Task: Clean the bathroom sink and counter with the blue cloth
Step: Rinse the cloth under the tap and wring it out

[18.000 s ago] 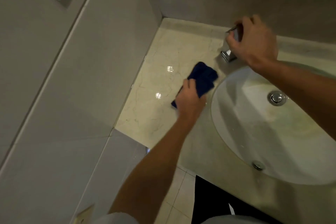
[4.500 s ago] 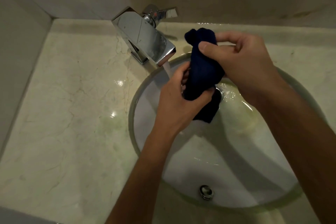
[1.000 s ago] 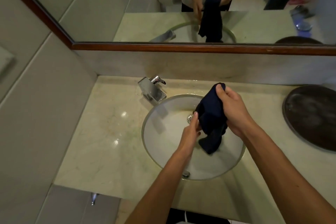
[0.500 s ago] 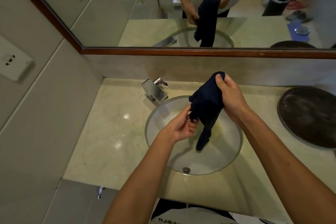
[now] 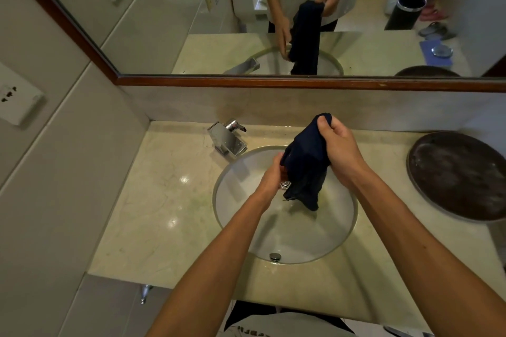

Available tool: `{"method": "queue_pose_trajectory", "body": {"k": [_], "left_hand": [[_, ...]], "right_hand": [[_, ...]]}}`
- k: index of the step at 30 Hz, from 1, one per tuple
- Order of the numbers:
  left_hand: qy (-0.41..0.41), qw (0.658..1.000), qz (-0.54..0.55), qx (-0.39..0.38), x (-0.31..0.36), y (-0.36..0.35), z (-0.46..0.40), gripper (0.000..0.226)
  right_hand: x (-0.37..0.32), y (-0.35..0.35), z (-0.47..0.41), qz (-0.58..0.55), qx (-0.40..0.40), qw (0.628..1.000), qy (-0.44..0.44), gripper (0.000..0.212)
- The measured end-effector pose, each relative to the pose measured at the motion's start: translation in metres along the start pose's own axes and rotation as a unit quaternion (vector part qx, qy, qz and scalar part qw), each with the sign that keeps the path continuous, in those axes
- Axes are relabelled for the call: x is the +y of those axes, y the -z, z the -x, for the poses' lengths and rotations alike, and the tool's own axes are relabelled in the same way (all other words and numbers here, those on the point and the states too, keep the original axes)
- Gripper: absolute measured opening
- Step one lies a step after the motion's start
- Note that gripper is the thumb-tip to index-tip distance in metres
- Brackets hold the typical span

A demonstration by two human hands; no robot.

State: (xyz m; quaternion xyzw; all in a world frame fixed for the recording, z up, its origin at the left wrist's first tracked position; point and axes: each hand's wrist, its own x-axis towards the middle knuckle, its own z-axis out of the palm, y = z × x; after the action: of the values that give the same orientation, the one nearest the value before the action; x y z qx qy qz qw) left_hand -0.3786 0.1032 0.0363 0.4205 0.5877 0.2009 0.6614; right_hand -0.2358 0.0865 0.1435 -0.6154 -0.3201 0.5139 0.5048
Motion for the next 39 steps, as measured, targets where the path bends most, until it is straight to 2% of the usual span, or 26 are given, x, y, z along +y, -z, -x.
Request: {"method": "queue_pose_trajectory", "body": {"k": [4, 8, 12, 16, 18, 20, 23, 25, 27, 32, 36, 39], "left_hand": [[0.030, 0.991, 0.131, -0.012, -0.013, -0.004, -0.011, 0.063], [0.036, 0.979, 0.198, -0.022, -0.020, -0.008, -0.012, 0.043], [0.060, 0.948, 0.310, -0.028, -0.026, -0.007, -0.009, 0.031], [0.070, 0.968, 0.236, -0.050, -0.025, -0.012, -0.006, 0.030], [0.051, 0.974, 0.205, -0.082, -0.026, -0.020, -0.012, 0.042], [0.075, 0.975, 0.188, -0.097, -0.037, -0.026, -0.030, 0.051], [0.096, 0.974, 0.166, -0.119, -0.017, -0.021, -0.011, 0.044], [0.096, 0.957, 0.217, -0.168, -0.008, -0.015, -0.006, 0.042], [0.064, 0.942, 0.271, -0.186, 0.000, -0.008, -0.003, 0.026], [-0.006, 0.908, 0.377, -0.183, 0.010, 0.027, 0.006, 0.025], [-0.051, 0.921, 0.299, -0.245, 0.021, 0.050, 0.015, 0.041], [-0.076, 0.961, 0.169, -0.204, 0.023, 0.051, 0.017, 0.045]], "right_hand": [[-0.010, -0.001, 0.002, -0.030, -0.006, 0.999, 0.007, 0.024], [-0.017, -0.003, 0.005, -0.088, -0.025, 0.996, -0.019, 0.024], [-0.024, -0.006, 0.009, -0.139, -0.043, 0.988, -0.046, 0.023], [-0.031, -0.008, 0.012, -0.169, -0.058, 0.981, -0.072, 0.023], [-0.032, -0.008, 0.012, -0.173, -0.063, 0.980, -0.079, 0.024], [-0.033, -0.007, 0.012, -0.169, -0.069, 0.980, -0.084, 0.025], [-0.034, -0.005, 0.012, -0.172, -0.078, 0.978, -0.091, 0.033], [-0.035, -0.004, 0.011, -0.174, -0.079, 0.977, -0.094, 0.035], [-0.036, -0.001, 0.009, -0.165, -0.077, 0.980, -0.085, 0.031], [-0.036, 0.012, 0.000, -0.108, -0.041, 0.991, -0.069, 0.020], [-0.019, 0.018, -0.011, -0.079, -0.008, 0.993, -0.090, 0.020], [-0.004, 0.021, -0.021, -0.050, 0.005, 0.992, -0.113, 0.022]]}}
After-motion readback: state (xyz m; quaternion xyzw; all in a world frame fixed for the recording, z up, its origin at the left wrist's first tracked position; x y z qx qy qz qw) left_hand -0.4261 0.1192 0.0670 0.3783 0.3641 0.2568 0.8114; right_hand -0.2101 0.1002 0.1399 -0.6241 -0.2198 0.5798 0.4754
